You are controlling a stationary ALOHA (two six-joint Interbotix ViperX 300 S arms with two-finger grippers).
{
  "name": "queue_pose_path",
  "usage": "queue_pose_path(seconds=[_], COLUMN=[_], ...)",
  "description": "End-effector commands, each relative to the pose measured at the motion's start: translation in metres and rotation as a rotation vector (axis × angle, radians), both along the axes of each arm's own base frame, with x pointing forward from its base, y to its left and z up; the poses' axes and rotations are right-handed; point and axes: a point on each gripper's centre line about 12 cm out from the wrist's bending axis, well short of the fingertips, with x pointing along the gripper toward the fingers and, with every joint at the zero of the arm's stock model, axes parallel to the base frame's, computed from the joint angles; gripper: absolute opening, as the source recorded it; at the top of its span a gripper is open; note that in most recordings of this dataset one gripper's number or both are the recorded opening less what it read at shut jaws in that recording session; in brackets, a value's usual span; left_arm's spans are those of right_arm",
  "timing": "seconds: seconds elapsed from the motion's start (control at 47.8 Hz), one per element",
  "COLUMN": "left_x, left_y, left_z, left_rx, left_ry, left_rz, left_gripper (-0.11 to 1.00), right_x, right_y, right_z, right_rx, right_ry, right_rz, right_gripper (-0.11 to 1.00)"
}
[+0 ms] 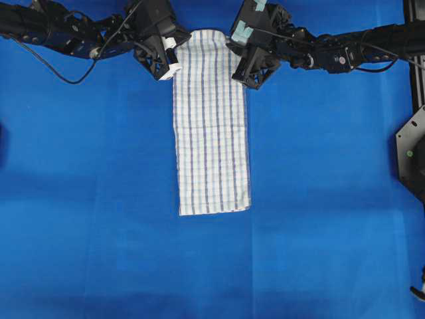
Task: Fold the blue towel.
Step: 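Grasp the top corners of the towel strip with both grippers, then pull the top end down over the strip toward the bottom end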
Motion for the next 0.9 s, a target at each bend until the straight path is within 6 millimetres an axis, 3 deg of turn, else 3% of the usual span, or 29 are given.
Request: queue_pose_path(seconds=[0.0, 0.23, 0.523, 0.878], left_x=[0.009, 0.016, 0.013, 0.012], left_y=[0.001, 0.004, 0.002, -0.032], left_z=[0.013, 0.023, 0.054, 0.11], left_rx=[0.034, 0.073, 0.091, 0.098], left_ry=[-0.034, -0.046, -0.046, -0.066], left_rz=[-0.017, -0.036, -0.048, -0.122], left_gripper=[0.01, 0.01, 0.01, 0.01], right_x=[0.004, 0.005, 0.001, -0.007], right_y=[-0.003, -0.004, -0.001, 0.031], right_z=[0.008, 0.013, 0.048, 0.089], right_rx=[-0.013, -0.017, -0.044, -0.065], right_ry=[-0.024, -0.034, -0.1, -0.181], right_rz=[-0.004, -0.005, 0.001, 0.064], right_gripper=[-0.01, -0.01, -0.01, -0.01])
